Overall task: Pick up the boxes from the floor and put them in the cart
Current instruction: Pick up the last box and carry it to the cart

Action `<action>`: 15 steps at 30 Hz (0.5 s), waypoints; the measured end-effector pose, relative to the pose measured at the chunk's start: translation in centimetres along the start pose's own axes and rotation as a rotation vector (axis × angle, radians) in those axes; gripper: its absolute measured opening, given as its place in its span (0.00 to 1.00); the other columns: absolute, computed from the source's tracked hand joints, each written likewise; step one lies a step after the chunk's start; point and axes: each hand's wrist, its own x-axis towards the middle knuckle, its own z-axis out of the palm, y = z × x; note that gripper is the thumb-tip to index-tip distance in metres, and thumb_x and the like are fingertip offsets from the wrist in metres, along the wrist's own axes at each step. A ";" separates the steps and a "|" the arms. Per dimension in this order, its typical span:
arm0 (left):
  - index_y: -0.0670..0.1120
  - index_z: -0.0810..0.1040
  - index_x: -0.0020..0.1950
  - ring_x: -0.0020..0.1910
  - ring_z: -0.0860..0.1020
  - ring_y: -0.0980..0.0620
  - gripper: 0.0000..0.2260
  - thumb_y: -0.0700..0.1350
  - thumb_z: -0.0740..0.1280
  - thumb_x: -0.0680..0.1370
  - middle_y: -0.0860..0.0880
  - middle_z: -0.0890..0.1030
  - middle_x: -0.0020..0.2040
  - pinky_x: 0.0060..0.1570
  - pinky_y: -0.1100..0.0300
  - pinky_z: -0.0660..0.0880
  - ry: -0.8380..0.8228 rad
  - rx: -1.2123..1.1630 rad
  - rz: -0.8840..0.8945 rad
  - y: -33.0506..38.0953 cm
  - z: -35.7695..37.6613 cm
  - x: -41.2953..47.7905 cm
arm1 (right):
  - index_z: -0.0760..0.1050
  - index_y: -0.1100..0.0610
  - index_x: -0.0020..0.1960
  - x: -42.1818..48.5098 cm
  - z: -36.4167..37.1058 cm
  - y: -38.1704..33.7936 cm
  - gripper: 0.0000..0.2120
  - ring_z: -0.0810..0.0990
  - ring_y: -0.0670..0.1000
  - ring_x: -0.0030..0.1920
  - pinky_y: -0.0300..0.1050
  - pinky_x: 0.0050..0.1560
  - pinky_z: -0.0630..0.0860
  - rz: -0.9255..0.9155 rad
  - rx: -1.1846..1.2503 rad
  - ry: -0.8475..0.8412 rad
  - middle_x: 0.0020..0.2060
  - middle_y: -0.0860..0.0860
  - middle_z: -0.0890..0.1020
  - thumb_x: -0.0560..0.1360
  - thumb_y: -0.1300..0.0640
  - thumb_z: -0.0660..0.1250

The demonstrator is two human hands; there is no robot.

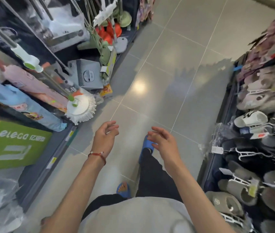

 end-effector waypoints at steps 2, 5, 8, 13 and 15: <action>0.48 0.77 0.64 0.62 0.78 0.48 0.14 0.37 0.66 0.79 0.50 0.82 0.60 0.68 0.48 0.72 0.043 -0.014 -0.034 2.0 1.2 2.6 | 0.80 0.51 0.61 3.7 0.1 -2.8 0.12 0.85 0.49 0.52 0.44 0.56 0.78 0.010 -0.051 -0.050 0.53 0.49 0.86 0.81 0.63 0.66; 0.48 0.77 0.64 0.62 0.78 0.49 0.15 0.37 0.65 0.79 0.50 0.82 0.60 0.68 0.48 0.72 0.105 -0.069 -0.088 5.3 3.0 6.0 | 0.79 0.48 0.57 9.1 0.1 -7.5 0.11 0.84 0.49 0.51 0.45 0.56 0.78 0.018 -0.140 -0.123 0.53 0.49 0.86 0.82 0.62 0.64; 0.49 0.77 0.62 0.62 0.79 0.50 0.14 0.37 0.65 0.79 0.51 0.82 0.59 0.67 0.50 0.73 0.166 -0.139 -0.093 8.7 4.5 9.9 | 0.79 0.47 0.56 14.6 0.6 -12.6 0.11 0.84 0.46 0.49 0.41 0.51 0.77 -0.012 -0.232 -0.172 0.53 0.48 0.86 0.82 0.61 0.65; 0.47 0.78 0.63 0.59 0.80 0.50 0.14 0.37 0.64 0.79 0.48 0.82 0.60 0.61 0.56 0.74 0.255 -0.240 -0.131 13.6 5.1 17.0 | 0.80 0.50 0.59 22.6 4.0 -19.8 0.09 0.84 0.44 0.46 0.44 0.54 0.77 -0.013 -0.344 -0.252 0.52 0.48 0.86 0.81 0.60 0.67; 0.47 0.78 0.63 0.59 0.80 0.50 0.14 0.37 0.64 0.79 0.50 0.82 0.59 0.60 0.57 0.74 0.272 -0.257 -0.142 15.1 5.1 20.1 | 0.80 0.50 0.60 25.8 6.0 -22.0 0.10 0.84 0.45 0.48 0.44 0.56 0.77 -0.009 -0.379 -0.292 0.53 0.49 0.86 0.82 0.60 0.65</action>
